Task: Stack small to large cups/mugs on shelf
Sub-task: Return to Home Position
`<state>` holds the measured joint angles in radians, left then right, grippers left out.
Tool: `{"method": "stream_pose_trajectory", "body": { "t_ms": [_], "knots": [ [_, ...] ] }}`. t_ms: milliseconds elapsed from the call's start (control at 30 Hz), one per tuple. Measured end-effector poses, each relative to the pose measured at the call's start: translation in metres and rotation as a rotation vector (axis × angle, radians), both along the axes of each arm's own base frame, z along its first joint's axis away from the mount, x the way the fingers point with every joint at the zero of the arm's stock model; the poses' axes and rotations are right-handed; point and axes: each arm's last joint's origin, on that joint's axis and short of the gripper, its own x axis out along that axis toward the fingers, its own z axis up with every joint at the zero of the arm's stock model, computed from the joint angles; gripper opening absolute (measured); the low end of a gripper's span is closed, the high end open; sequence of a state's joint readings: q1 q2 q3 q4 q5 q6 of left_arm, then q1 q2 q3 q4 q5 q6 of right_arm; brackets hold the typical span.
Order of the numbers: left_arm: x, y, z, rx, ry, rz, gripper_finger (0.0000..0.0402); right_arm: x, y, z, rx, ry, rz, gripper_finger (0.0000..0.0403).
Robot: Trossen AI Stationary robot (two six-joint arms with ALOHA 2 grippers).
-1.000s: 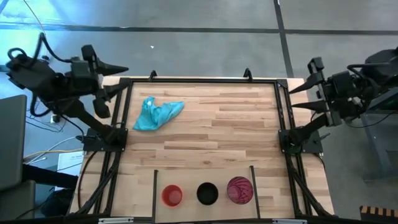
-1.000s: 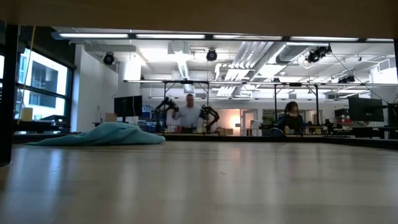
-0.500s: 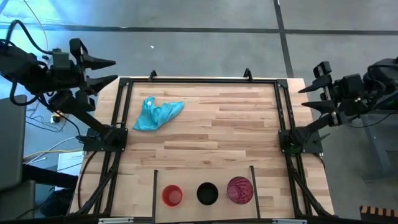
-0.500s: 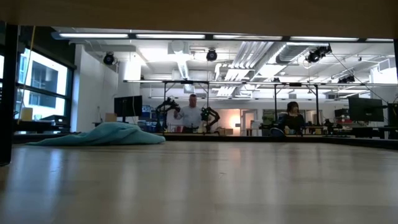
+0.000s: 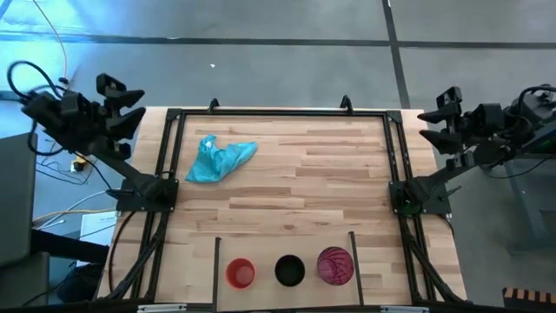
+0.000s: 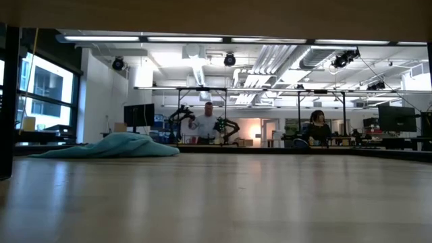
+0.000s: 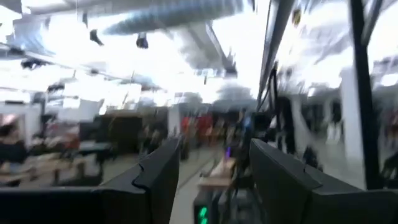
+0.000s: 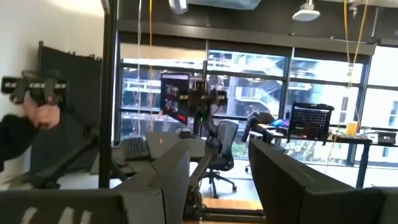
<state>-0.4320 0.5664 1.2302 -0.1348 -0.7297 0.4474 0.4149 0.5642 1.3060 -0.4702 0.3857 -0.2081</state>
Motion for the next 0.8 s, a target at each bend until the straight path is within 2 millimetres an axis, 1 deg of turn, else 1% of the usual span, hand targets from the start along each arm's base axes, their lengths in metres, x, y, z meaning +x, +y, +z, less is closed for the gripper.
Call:
{"method": "stream_pose_trajectory", "body": {
  "t_ms": [133, 267, 400, 667, 800],
  "knots": [
    [-0.011, 0.003, -0.031, 0.009, -0.136, -0.055, 0.0184, 0.002, 0.001, 0.0, 0.011, -0.023, -0.004, 0.0158],
    [-0.015, 0.004, -0.053, 0.018, -0.171, -0.08, 0.0184, 0.003, 0.002, 0.002, 0.025, -0.034, 0.021, 0.0158],
    [-0.015, 0.003, -0.061, 0.007, -0.183, -0.118, 0.0184, 0.006, 0.004, 0.002, 0.027, -0.033, 0.052, 0.0158],
    [-0.002, -0.005, -0.072, 0.007, -0.157, -0.2, 0.0184, 0.027, 0.015, 0.0, -0.011, 0.018, 0.112, 0.0158],
    [0.006, -0.009, -0.081, -0.024, -0.139, -0.238, 0.0184, 0.032, 0.018, 0.0, -0.01, 0.036, 0.134, 0.0158]
  ]
}}
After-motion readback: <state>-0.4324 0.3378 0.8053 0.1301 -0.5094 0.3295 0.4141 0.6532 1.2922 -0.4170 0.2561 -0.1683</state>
